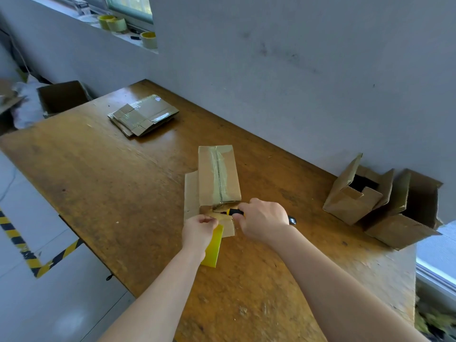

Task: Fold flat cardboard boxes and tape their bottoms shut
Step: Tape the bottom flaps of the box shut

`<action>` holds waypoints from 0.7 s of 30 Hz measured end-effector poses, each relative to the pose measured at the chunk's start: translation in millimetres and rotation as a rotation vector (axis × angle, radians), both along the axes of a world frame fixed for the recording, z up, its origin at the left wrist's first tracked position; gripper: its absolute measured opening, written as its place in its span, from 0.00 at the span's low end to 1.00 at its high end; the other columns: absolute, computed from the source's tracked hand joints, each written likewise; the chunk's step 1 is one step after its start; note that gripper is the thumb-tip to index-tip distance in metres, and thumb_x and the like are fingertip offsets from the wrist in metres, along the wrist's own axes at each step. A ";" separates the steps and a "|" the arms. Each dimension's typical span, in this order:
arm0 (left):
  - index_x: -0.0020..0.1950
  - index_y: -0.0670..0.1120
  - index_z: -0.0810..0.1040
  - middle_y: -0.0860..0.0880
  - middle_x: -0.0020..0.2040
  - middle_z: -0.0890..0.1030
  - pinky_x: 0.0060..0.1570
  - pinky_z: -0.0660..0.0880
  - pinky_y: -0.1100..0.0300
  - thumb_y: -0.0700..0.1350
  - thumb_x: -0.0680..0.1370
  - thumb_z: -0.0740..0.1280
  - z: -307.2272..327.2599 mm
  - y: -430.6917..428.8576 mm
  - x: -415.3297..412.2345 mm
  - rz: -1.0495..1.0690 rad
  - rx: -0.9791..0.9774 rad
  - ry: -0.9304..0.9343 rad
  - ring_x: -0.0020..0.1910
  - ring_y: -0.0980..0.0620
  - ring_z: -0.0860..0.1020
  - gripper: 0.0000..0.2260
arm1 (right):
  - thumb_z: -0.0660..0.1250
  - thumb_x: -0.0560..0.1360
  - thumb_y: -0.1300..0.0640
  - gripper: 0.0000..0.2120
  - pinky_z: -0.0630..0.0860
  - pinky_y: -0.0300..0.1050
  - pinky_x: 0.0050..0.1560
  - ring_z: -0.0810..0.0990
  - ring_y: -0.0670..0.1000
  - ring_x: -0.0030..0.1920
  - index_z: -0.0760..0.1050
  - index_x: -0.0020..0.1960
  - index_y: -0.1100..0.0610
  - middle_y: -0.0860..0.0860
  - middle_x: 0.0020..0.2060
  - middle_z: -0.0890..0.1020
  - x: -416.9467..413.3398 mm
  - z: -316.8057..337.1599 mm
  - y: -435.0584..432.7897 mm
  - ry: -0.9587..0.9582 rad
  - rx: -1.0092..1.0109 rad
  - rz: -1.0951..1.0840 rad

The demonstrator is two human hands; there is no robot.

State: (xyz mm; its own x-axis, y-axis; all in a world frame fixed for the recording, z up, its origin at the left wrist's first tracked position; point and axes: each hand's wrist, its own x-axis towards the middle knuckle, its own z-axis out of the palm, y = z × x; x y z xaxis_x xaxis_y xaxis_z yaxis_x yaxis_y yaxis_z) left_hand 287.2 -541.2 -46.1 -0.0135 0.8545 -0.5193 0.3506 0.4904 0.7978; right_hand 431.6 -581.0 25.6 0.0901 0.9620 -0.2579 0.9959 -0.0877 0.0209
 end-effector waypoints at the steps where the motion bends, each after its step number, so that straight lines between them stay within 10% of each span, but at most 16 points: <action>1: 0.43 0.51 0.77 0.56 0.39 0.74 0.43 0.66 0.57 0.47 0.76 0.70 -0.5 0.6 0.2 -0.025 0.010 0.025 0.39 0.56 0.70 0.04 | 0.51 0.81 0.41 0.19 0.75 0.44 0.37 0.79 0.50 0.42 0.75 0.59 0.50 0.49 0.45 0.78 -1.6 1.0 2.8 -0.010 -0.026 0.001; 8: 0.38 0.49 0.79 0.52 0.39 0.79 0.39 0.70 0.57 0.46 0.76 0.69 -0.1 2.8 -5.1 -0.150 0.053 0.098 0.44 0.49 0.77 0.06 | 0.60 0.79 0.51 0.12 0.65 0.43 0.28 0.74 0.49 0.31 0.76 0.39 0.53 0.48 0.33 0.76 -6.9 -12.6 11.0 -0.214 -0.152 -0.025; 15: 0.37 0.54 0.79 0.57 0.38 0.78 0.33 0.68 0.63 0.49 0.76 0.70 -0.1 4.6 -10.3 -0.240 0.123 0.169 0.41 0.55 0.76 0.07 | 0.59 0.78 0.40 0.19 0.71 0.45 0.42 0.77 0.54 0.52 0.74 0.62 0.49 0.51 0.53 0.76 16.3 -76.1 -40.0 0.006 -0.114 -0.136; 21: 0.61 0.50 0.80 0.53 0.56 0.80 0.48 0.70 0.64 0.54 0.79 0.63 0.1 -4.2 -16.3 -0.453 0.337 0.412 0.54 0.53 0.77 0.14 | 0.63 0.76 0.40 0.22 0.71 0.45 0.56 0.73 0.52 0.62 0.71 0.67 0.46 0.48 0.61 0.76 32.5 -96.0 -61.0 0.013 -0.114 -0.183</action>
State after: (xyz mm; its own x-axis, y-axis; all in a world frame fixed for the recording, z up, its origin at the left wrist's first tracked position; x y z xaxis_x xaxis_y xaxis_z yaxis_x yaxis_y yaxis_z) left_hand 270.9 -545.5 -46.0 0.2436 0.9360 -0.2542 0.7689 -0.0266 0.6388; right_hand 464.2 -642.0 -70.4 0.2563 0.8945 -0.3663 0.9639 -0.2646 0.0283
